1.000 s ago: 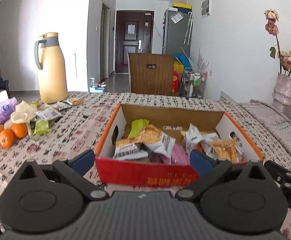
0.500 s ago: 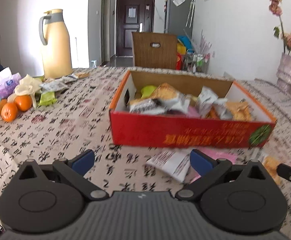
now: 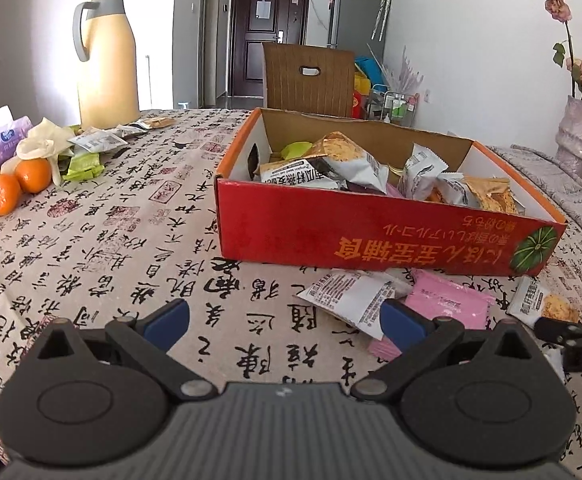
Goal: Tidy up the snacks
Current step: 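Grasp a white-and-brown cracker pack with the right tool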
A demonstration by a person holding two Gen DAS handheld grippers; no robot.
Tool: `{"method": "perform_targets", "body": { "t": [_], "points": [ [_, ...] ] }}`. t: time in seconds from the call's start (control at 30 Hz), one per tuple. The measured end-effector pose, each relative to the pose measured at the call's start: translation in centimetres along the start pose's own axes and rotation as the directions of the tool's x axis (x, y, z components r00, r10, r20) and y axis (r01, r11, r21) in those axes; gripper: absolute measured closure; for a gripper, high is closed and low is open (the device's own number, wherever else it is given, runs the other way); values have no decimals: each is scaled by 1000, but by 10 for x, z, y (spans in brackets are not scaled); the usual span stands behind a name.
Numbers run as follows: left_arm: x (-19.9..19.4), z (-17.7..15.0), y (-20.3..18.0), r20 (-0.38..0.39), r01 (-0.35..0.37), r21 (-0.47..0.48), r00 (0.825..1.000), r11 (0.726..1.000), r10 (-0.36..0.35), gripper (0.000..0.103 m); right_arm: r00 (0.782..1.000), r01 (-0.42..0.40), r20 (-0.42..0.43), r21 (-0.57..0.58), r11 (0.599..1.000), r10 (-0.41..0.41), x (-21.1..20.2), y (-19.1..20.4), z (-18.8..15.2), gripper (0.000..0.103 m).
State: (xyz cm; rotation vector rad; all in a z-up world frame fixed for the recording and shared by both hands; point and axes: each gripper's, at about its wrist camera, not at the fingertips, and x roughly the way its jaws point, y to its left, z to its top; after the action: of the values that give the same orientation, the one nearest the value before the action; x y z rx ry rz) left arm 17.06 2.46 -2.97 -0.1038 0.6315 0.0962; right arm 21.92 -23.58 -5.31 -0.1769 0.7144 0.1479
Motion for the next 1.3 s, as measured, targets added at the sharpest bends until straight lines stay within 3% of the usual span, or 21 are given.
{"method": "perform_targets", "body": {
  "t": [0.3,0.53,0.63,0.7,0.77,0.87,1.03,1.3],
  "points": [
    [2,-1,3,-3,9,-16,1000,1000,-9,0,996,-78,-22,112,991,81,22,-17,4,0],
    [2,-2,5,-3,16,-28,1000,999,-16,0,997,-80,-16,97,992,82,21,-15,4,1],
    [1,-2,5,-5,19,-29,1000,999,-20,0,994,-110,6,77,991,109,13,-11,1,18],
    [1,-2,5,-4,19,-28,1000,999,-19,0,992,-125,24,58,991,123,7,-6,-2,37],
    [1,-2,4,-4,20,-28,1000,999,-20,0,991,-133,39,39,990,131,2,-1,-3,49],
    [2,-2,4,-5,17,-28,1000,999,-18,0,992,-113,62,19,993,111,-2,8,-6,60],
    [2,-2,4,-6,12,-26,1000,1000,-13,0,992,-83,100,18,996,81,-8,14,-11,65],
    [-4,5,-5,-11,-2,11,1000,1000,2,0,978,-82,202,154,985,50,-22,-10,-17,65]
  ]
}}
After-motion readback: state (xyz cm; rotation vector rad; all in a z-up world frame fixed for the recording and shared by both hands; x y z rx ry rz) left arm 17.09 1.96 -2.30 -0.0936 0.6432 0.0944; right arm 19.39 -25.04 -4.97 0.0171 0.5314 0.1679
